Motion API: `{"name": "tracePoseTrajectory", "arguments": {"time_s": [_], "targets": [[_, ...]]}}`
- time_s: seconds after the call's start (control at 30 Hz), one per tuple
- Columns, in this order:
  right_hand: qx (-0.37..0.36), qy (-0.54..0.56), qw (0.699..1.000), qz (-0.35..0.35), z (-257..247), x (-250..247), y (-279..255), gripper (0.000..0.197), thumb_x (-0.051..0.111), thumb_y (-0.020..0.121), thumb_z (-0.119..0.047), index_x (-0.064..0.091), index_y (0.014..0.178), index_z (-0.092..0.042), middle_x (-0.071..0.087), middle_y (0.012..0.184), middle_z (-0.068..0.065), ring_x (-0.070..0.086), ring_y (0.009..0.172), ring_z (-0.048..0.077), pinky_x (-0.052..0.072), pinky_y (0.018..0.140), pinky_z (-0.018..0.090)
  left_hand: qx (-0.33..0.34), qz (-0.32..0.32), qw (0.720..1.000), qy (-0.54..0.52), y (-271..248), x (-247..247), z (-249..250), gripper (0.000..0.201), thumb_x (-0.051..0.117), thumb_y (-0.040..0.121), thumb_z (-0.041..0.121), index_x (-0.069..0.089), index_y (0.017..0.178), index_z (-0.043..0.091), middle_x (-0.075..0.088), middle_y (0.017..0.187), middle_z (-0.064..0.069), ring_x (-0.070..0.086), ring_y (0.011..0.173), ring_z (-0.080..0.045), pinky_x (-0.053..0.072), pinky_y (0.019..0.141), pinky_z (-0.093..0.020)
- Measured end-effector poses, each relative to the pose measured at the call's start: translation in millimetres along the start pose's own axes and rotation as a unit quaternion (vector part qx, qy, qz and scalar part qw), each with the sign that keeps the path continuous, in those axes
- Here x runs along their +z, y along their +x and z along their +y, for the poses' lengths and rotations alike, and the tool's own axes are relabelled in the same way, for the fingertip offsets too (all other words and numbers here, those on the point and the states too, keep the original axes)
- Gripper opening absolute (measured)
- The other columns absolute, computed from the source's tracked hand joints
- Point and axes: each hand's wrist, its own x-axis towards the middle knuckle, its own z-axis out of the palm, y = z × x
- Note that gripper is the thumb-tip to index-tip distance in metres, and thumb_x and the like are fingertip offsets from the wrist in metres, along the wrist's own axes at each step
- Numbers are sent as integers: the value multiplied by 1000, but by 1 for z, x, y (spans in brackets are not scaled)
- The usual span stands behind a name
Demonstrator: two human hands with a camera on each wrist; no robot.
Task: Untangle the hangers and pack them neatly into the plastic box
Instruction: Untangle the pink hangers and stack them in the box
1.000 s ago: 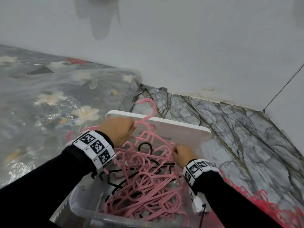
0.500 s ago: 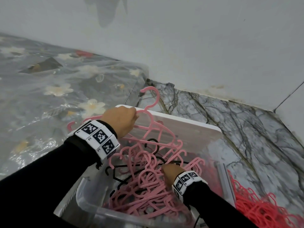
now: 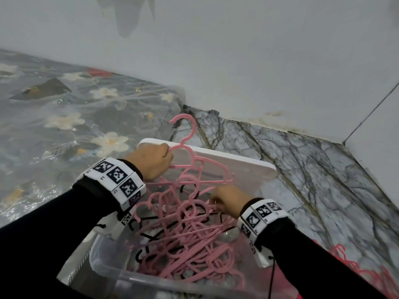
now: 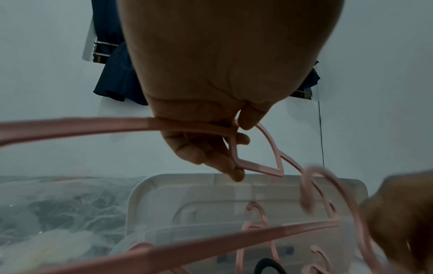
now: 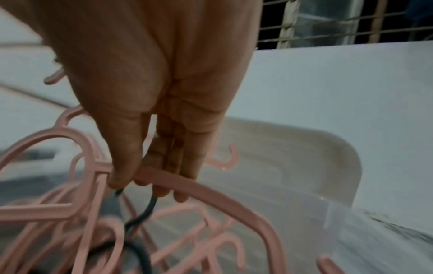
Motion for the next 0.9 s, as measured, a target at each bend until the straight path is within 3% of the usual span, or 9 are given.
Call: {"name": "tracePoseTrajectory", "arguments": {"time_s": [0.13,0.23,0.33,0.43,0.63,0.8,0.9], "targets": [[-9,51,993,106,9,-37,-28,18,60,90,-17,70,105,-12,69,104,4,61,97,20,42,82,25,15,-98,988,-121,-4,1,4,38,28,98,37,48,93,5,60,99,-16,56,94,-33,44,87,-40],[-12,100,977,189,11,-48,-40,14,63,89,-19,72,99,-15,70,94,1,58,81,11,43,70,22,41,-110,985,-128,-8,5,11,41,30,99,49,46,88,12,61,91,-9,56,84,-28,44,79,-39],[-26,91,968,232,12,-51,-42,13,64,89,-19,71,97,-14,66,91,1,51,76,7,34,67,18,81,-106,984,-118,-11,7,18,53,30,83,68,43,83,16,57,79,-2,51,69,-17,42,69,-32],[-22,54,967,247,14,-52,-42,14,62,90,-22,70,99,-14,63,93,1,51,81,11,32,70,20,112,-100,985,-85,-9,10,21,38,38,93,56,38,78,22,50,73,3,45,64,-11,37,61,-27],[-19,41,964,261,16,-54,-40,12,60,91,-23,68,98,-16,60,93,0,54,85,14,39,73,22,137,-58,987,-56,-6,14,22,33,35,99,46,44,83,19,58,78,-3,56,71,-20,45,72,-38],[-24,74,956,281,12,-50,-35,6,66,86,-17,60,87,-18,55,85,-6,47,69,4,34,61,11,141,6,990,-6,-7,14,21,24,32,101,40,41,81,28,63,81,4,55,71,-17,44,69,-34],[-19,90,957,275,14,-43,-31,14,67,84,-18,54,80,-20,53,79,-8,48,66,3,38,60,13,122,50,990,39,-5,13,16,26,30,101,40,39,80,27,50,72,7,49,70,-19,37,64,-31]]}}
